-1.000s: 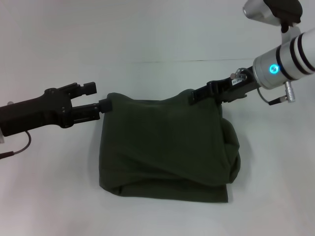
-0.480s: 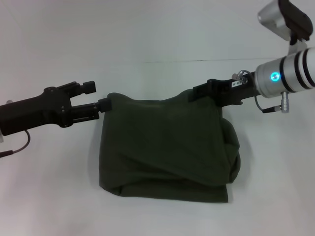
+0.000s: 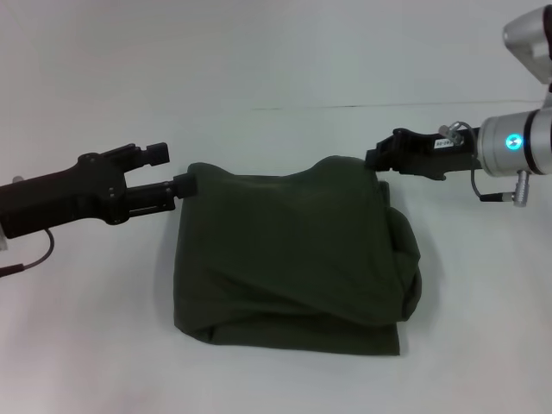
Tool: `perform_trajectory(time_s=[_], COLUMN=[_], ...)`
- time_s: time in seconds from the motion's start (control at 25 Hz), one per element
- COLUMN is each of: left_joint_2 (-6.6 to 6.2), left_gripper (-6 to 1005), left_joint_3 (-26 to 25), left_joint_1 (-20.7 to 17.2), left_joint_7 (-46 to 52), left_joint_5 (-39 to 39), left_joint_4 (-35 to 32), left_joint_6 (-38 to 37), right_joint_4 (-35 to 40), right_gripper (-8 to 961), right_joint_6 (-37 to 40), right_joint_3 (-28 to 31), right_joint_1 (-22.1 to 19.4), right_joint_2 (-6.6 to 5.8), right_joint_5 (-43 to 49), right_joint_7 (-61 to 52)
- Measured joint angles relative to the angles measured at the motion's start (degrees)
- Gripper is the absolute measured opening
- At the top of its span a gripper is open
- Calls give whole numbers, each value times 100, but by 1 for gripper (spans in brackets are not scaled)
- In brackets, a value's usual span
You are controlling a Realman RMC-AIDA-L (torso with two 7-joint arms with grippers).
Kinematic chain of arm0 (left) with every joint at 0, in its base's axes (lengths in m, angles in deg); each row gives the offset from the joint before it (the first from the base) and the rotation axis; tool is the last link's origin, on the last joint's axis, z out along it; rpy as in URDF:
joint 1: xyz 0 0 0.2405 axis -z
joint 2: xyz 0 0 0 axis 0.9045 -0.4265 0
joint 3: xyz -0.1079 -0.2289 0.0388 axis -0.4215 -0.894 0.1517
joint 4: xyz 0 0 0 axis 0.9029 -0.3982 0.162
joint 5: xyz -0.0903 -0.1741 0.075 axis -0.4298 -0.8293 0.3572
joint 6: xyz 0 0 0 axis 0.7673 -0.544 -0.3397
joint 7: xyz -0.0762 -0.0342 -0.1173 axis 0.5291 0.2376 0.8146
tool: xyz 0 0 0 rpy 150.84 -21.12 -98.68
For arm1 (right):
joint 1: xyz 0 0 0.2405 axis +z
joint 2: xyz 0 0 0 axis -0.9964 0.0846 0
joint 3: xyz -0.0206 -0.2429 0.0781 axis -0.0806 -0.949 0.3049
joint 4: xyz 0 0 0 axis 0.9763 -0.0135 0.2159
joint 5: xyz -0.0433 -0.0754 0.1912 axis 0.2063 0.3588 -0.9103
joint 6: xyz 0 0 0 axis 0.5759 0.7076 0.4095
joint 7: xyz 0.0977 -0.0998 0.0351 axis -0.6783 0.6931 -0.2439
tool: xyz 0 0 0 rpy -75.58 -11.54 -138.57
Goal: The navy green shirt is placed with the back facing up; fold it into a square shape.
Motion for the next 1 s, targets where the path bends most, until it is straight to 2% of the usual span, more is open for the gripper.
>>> perform_trajectory(time_s=[0.28, 0.36, 0.48, 0.6, 0.84, 1.0], left_joint_2=[-15, -22, -28, -34, -116, -176], left_gripper=[891, 891, 891, 891, 891, 891], left_joint_3=[0, 0, 0, 0, -14, -33], left_joint_1=[0, -1, -6, -5, 16, 32], left_joint_7=[-4, 2, 39, 104, 316, 453], left_joint_5=[-6, -11, -17, -18, -18, -22], left_joint_4=[0, 0, 0, 0, 0, -7], left_joint_6=[-33, -53, -76, -113, -315, -458], right_joint_4=[600, 676, 713, 723, 799, 818], right_gripper=[218, 164, 84, 114, 380, 550], right_joint_6=[-511, -508, -187, 389, 1587, 1980], right_joint_3=[188, 234, 263, 251, 117, -252], right_joint_1=[-655, -734, -746, -618, -146, 152], right_joint_2=[130, 102, -45, -224, -526, -625], right_joint_5=[-1056, -1390, -1923, -2180, -1977, -1365], right_joint_7=[1026, 1459, 2115, 2311, 2286, 2220])
